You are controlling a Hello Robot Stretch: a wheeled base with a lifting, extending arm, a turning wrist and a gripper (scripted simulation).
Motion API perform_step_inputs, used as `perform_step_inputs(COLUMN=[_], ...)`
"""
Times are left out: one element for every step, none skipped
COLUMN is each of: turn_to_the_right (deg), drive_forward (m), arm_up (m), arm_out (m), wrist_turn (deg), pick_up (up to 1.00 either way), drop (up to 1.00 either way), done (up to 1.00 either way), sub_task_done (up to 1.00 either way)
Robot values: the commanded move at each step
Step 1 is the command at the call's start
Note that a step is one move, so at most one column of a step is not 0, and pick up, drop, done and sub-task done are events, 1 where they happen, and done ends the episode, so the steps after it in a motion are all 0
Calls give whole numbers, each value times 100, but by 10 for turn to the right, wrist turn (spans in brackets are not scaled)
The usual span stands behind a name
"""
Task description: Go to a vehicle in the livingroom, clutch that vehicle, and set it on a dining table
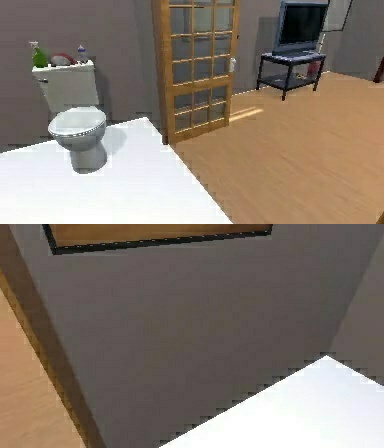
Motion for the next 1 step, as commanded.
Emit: perform_step_inputs(turn_to_the_right=[0], drive_forward=[45], arm_up=[0], arm_out=[0], wrist_turn=[0], pick_up=[0], drop=[0], done=[0], sub_task_done=[0])
